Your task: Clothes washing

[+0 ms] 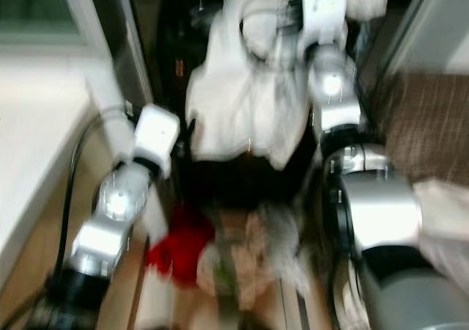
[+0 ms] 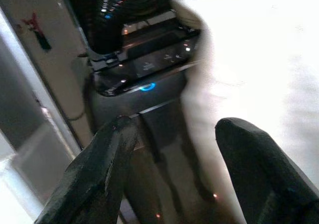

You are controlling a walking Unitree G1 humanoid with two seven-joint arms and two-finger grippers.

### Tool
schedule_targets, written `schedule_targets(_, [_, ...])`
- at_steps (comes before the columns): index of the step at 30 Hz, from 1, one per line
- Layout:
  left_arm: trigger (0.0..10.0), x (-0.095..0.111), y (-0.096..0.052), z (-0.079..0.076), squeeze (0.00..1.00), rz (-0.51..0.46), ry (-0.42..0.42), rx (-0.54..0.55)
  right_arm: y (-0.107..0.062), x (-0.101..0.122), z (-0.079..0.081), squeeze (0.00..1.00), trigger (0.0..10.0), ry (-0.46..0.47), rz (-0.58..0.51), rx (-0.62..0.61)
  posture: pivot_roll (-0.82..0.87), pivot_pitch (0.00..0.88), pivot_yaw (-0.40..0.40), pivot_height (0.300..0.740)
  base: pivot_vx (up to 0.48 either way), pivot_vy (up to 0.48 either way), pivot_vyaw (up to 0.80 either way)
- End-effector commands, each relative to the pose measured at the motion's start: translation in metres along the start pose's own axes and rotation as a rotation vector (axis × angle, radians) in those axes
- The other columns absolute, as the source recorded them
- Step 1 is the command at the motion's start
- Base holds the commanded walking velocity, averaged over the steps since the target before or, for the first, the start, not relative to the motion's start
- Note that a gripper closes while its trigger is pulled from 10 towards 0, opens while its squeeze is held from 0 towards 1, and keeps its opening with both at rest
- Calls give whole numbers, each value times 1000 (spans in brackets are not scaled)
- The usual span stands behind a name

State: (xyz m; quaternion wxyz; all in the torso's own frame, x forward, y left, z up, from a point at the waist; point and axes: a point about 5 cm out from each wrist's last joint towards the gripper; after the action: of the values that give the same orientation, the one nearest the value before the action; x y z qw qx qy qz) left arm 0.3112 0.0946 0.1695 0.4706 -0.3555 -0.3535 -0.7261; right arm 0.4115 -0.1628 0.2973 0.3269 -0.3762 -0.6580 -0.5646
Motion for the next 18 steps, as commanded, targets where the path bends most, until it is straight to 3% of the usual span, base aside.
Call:
schedule_targets(1, [10000, -3, -1, 7, 0, 9, 13, 16, 10, 24, 6, 0, 0, 22, -107, 5, 14, 0, -13, 740, 461, 0, 0])
schedule_targets(18, [10000, -3, -1, 7, 0, 9, 13, 16, 10, 24, 6, 0, 0, 22, -107, 5, 14, 0, -13, 740, 461, 0, 0])
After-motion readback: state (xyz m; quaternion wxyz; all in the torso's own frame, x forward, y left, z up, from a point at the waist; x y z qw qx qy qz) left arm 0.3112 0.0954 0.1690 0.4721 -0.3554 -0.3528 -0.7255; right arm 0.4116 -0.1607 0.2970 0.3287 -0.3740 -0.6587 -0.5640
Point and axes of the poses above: a point about 5 cm out from each wrist's last joint towards the gripper, its own y axis pointing out of the wrist towards the gripper, its own x axis along the axis of the wrist's last joint, z = x × y, and after that the axes turned 8 degrees about y, right-handed
